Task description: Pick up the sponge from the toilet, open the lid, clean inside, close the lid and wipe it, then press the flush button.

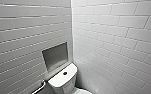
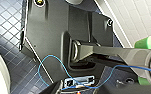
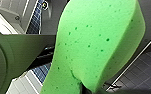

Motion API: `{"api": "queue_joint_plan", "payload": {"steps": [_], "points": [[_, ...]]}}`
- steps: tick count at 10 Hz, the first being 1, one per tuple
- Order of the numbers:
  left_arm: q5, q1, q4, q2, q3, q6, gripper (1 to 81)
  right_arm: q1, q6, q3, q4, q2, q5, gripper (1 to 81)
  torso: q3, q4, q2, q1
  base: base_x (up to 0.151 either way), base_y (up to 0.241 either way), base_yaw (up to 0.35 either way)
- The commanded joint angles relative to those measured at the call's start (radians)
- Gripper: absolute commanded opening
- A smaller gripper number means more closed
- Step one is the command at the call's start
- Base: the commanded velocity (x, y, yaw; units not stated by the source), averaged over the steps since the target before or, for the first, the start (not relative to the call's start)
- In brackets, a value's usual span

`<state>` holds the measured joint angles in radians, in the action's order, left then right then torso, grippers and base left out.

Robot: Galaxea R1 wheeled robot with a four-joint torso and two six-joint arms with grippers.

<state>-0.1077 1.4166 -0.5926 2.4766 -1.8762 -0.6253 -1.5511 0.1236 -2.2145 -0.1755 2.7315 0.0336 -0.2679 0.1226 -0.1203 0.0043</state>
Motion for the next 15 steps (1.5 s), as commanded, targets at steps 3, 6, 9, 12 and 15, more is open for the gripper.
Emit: {"api": "queue_joint_plan", "payload": {"steps": [3, 6, 9, 12, 15], "points": [[-0.115, -0.178, 0.462, -0.112, 0.109, 0.593, 81.1, 0.028, 0.001, 0.016, -0.010, -0.014, -0.069, 1.0, 0.000, 0.000, 0.000, 0.000, 0.000, 0.000, 0.000], [-0.038, -0.279, 0.478, -0.194, 0.216, 0.587, 81.1, 0.030, 0.001, 0.021, -0.009, -0.010, -0.069, 1.0, 0.000, 0.000, 0.000, 0.000, 0.000, 0.000, 0.000], [-0.038, -0.399, 0.478, -0.275, 0.394, 0.581, 81.1, 0.030, 0.001, 0.021, -0.007, -0.008, -0.067, 1.0, 0.000, 0.000, 0.000, 0.000, 0.000, 0.000, 0.000], [-0.038, -0.491, 0.482, -0.290, 0.460, 0.553, 81.1, 0.030, -0.001, 0.026, -0.004, -0.008, -0.067, 1.0, -0.028, 0.000, 0.000, 0.000, 0.000, 0.000, 0.000], [-0.050, -0.615, 0.485, -0.317, 0.561, 0.489, 81.1, 0.031, 0.001, 0.023, -0.002, -0.008, -0.067, 1.0, -0.134, 0.000, 0.000, 0.000, 0.000, 0.000, 0.000]]}}
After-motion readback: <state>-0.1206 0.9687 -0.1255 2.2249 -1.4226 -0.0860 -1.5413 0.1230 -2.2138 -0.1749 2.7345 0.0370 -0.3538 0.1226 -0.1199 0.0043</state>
